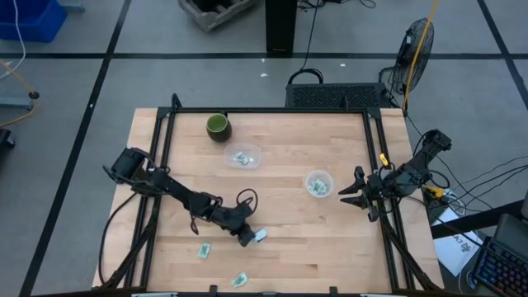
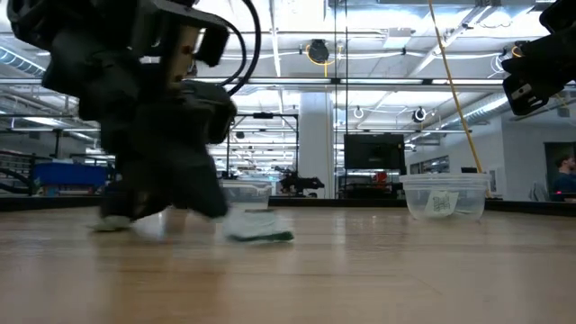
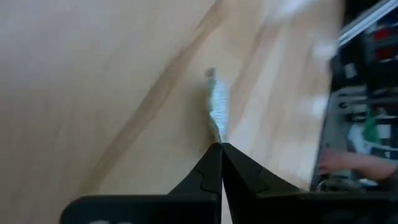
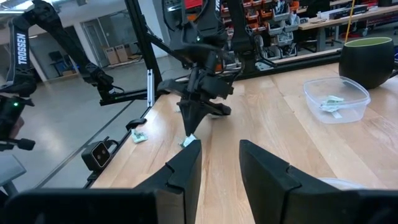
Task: Pick and place items into bin
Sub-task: Put the green stevia packet into the left transparent bin
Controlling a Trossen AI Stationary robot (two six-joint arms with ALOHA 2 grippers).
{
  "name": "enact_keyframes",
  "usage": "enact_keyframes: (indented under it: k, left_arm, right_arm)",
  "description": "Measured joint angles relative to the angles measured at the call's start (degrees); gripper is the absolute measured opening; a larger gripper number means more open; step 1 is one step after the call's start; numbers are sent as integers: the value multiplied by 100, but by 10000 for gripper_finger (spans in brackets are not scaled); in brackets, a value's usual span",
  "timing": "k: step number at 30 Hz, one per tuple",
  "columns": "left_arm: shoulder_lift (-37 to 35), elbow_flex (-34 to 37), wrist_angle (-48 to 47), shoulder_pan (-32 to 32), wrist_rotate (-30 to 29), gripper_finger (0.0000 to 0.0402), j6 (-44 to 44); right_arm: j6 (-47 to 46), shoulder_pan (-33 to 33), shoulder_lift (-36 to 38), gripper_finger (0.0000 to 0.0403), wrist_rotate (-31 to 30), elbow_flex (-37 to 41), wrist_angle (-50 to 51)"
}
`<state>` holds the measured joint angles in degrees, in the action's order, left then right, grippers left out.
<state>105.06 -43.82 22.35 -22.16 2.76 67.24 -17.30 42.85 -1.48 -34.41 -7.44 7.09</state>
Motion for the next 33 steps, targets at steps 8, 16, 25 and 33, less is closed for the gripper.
enact_keyframes:
  k: [8,16,25,33]
  left_arm:
    - [-333,-6,499,443,-30,8,-588]
    - [-1496,-16,-602,1149,-241,8,-1588]
    - [-2661,-21,-3239,2284,-1547,11,-2308]
    - [-2665,-17,-3574,3085,-1502,17,-2595]
  right_arm:
    - [0,0,0,100,0,0,0]
    - [0,0,2,100,0,0,0]
    - [0,0,-7,100,0,1,-1]
    - [0,0,-9,100,2,0,0]
